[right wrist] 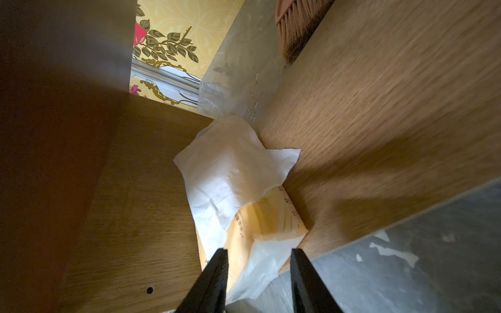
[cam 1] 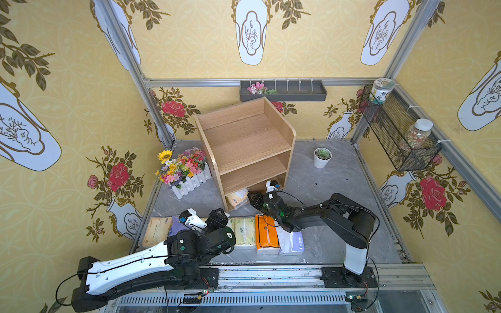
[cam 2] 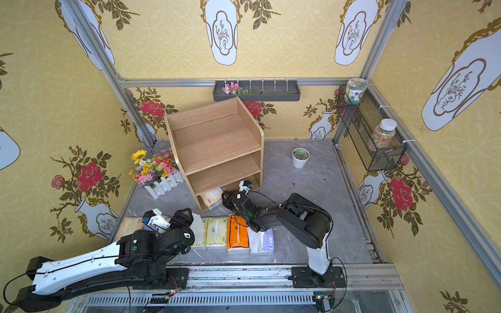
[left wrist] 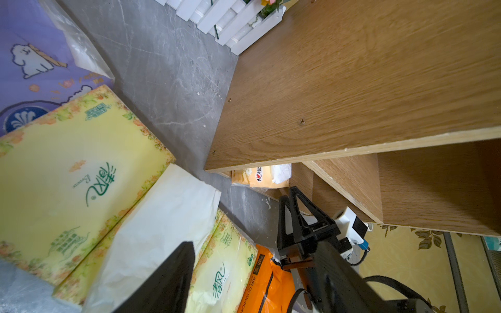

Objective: Remove the tissue boxes from the shelf
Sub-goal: Pick up a box of tissues from the shelf.

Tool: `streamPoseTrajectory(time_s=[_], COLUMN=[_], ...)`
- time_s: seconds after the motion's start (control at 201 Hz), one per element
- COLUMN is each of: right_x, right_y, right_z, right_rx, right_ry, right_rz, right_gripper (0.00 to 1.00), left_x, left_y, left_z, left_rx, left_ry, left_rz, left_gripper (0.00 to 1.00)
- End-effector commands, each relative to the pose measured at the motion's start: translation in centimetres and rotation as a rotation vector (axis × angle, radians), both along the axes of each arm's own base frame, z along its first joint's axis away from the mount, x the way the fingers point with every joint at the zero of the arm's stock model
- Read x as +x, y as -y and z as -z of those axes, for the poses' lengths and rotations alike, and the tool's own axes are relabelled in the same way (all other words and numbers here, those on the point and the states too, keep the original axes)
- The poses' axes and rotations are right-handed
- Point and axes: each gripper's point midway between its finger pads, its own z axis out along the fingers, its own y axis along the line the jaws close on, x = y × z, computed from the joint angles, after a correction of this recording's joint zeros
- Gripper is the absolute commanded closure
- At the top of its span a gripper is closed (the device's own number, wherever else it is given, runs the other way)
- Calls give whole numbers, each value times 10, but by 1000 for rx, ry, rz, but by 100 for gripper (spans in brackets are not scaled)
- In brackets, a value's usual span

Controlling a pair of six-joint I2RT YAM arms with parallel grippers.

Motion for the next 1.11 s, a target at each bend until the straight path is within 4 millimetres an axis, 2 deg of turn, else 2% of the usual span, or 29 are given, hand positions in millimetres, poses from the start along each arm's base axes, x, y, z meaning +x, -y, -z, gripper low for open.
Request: streamPoseTrajectory(time_s=[0.0,0.678,0.882,1.107], right_x=[4,14,16,16], right_y=[-5,-10,-7,-7], right_z=[-7,7,14,20], right_rx=[22,19,9,4], right_ry=[28,10,-11,-28], right_rz=[-6,5,9,6], right_gripper=[59,67,72,84], left_x=[3,3,3,3], left_y=[-5,-3,-4,-2], left_z=[-2,0,1,3], left_rx=[10,-2,-10,-16], left_ry=[27,28,28,30], left_rz=[-26,-24,-24,-26], left_gripper=[24,24,24,25])
